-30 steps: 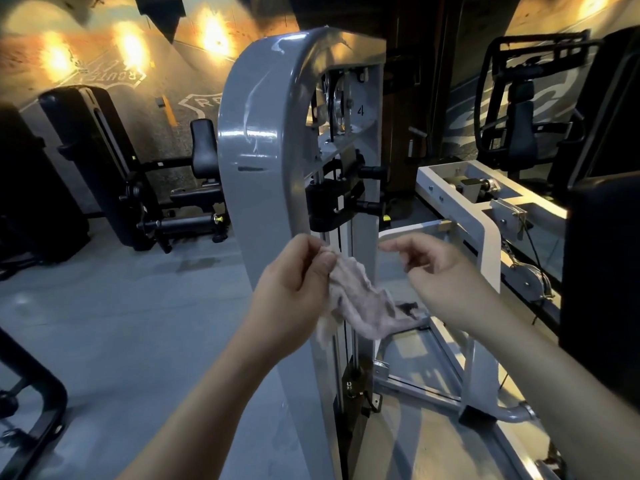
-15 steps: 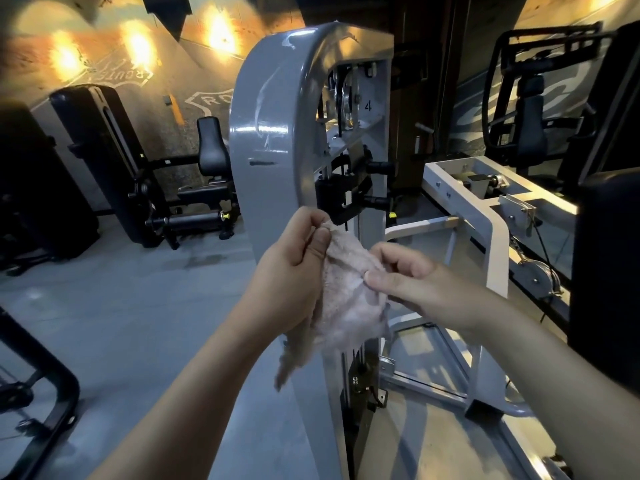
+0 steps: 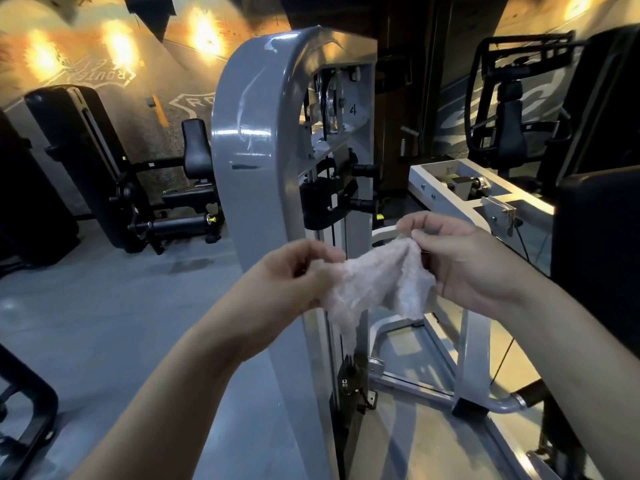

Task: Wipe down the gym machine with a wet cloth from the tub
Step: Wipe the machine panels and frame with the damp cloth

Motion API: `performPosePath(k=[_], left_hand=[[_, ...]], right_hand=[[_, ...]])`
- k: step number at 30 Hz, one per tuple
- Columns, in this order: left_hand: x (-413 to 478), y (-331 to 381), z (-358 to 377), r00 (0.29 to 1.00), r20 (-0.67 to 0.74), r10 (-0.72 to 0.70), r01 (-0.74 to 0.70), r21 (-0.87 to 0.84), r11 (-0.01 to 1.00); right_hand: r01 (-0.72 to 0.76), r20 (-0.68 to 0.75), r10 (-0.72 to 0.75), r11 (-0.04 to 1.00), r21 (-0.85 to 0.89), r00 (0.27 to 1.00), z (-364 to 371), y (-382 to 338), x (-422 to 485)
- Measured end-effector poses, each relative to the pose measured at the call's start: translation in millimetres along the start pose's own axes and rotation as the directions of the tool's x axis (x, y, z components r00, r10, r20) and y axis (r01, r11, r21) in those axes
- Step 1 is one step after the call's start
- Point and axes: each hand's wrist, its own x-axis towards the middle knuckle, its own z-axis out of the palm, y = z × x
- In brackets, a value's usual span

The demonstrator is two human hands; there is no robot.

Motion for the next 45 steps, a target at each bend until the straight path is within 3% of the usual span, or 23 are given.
performPosePath(k=[2, 4, 5, 7, 9, 13, 15, 17, 20, 22, 24, 26, 29, 31, 33, 35, 37, 40, 42, 45], left_hand=[[1.5, -1.6, 6.0, 0.999, -0.048, 0.012, 0.008, 0.388, 0.922], [4.9, 1.1, 15.9, 0.995, -0.093, 0.045, 0.016, 0.568, 0.823], [6.5, 1.6, 20.6, 0.992, -0.099, 0.082, 0.001, 0.645, 0.765], [10.9, -0.1, 25.8, 0.974, -0.1, 0.202, -0.062, 0.742, 0.667], [14.2, -1.2, 24.6, 0.958, -0.124, 0.259, -0.08, 0.751, 0.656], [15.3, -0.7, 18.8, 0.952, -0.154, 0.264, -0.093, 0.677, 0.73], [16.0, -0.5, 20.4, 0.952, -0.151, 0.267, -0.098, 0.677, 0.73], [17.4, -0.7, 26.0, 0.97, -0.188, 0.156, -0.022, 0.569, 0.822], [20.5, -8.7, 32.5, 0.974, -0.225, -0.036, 0.131, 0.422, 0.897], [20.5, -12.2, 33.8, 0.977, -0.17, -0.125, 0.159, 0.202, 0.966], [17.9, -11.5, 32.7, 0.98, -0.077, -0.184, 0.177, -0.086, 0.98], [13.7, -11.6, 27.6, 0.986, -0.089, -0.141, 0.129, -0.123, 0.984], [12.2, -13.6, 19.8, 0.988, -0.12, -0.096, 0.077, -0.153, 0.985], [12.1, -11.2, 17.1, 0.988, -0.106, -0.108, 0.077, -0.261, 0.962], [11.7, -6.4, 16.7, 0.988, -0.096, -0.12, 0.084, -0.316, 0.945], [10.2, -3.3, 16.4, 0.989, -0.091, -0.115, 0.082, -0.307, 0.948], [10.9, -4.2, 14.9, 0.986, -0.124, -0.113, 0.079, -0.251, 0.965], [13.1, -6.6, 14.3, 0.964, -0.23, -0.133, 0.09, -0.19, 0.978], [12.2, -2.6, 16.1, 0.943, -0.311, -0.121, 0.088, -0.119, 0.989], [9.4, 6.4, 13.4, 0.89, -0.45, 0.069, 0.026, 0.2, 0.979]], right_hand=[[-0.018, -0.014, 0.017, 0.998, -0.053, 1.0, -4.9, -0.9, -2.3], [-0.026, 0.022, 0.03, 0.989, -0.143, 0.999, -10.0, -2.5, -6.4], [-0.021, 0.044, 0.033, 0.966, -0.259, 0.998, -12.4, -2.6, -8.7], [0.015, 0.031, 0.005, 0.802, -0.597, 1.0, -15.5, -3.4, -12.6], [0.032, -0.009, -0.059, 0.654, -0.755, 0.998, -16.2, -6.1, -14.7], [0.07, -0.055, -0.177, 0.632, -0.772, 0.983, -21.2, -9.3, -14.3], [0.05, -0.081, -0.159, 0.681, -0.73, 0.984, -18.7, -8.5, -12.3], [-0.015, -0.159, -0.148, 0.685, -0.728, 0.976, -12.2, -4.7, -8.3], [-0.04, -0.243, -0.255, 0.608, -0.793, 0.936, 8.1, 7.1, -6.0], [0.084, -0.096, -0.246, 0.63, -0.772, 0.965, 22.6, 12.1, -12.0], [0.182, 0.137, -0.121, 0.602, -0.777, 0.983, 28.4, 12.2, -21.2], [0.24, 0.256, -0.064, 0.614, -0.752, 0.965, 26.6, 10.8, -21.8], [0.194, 0.072, -0.184, 0.832, -0.52, 0.98, 18.9, 12.6, -11.5], [0.183, -0.013, -0.223, 0.832, -0.524, 0.975, 15.0, 15.3, -4.0], [0.148, 0.054, -0.143, 0.811, -0.566, 0.988, 14.0, 19.0, -2.5], [0.134, 0.104, -0.088, 0.78, -0.612, 0.991, 16.1, 23.2, -0.3], [0.166, 0.111, -0.126, 0.816, -0.553, 0.986, 17.7, 28.3, 3.9], [0.133, 0.078, -0.126, 0.987, -0.093, 0.989, 22.3, 26.5, 9.5], [0.075, 0.041, -0.083, 0.985, 0.154, 0.996, 28.5, 23.5, 13.4], [0.05, -0.09, -0.035, 0.986, 0.162, 0.995, 43.5, 16.7, 24.6]])
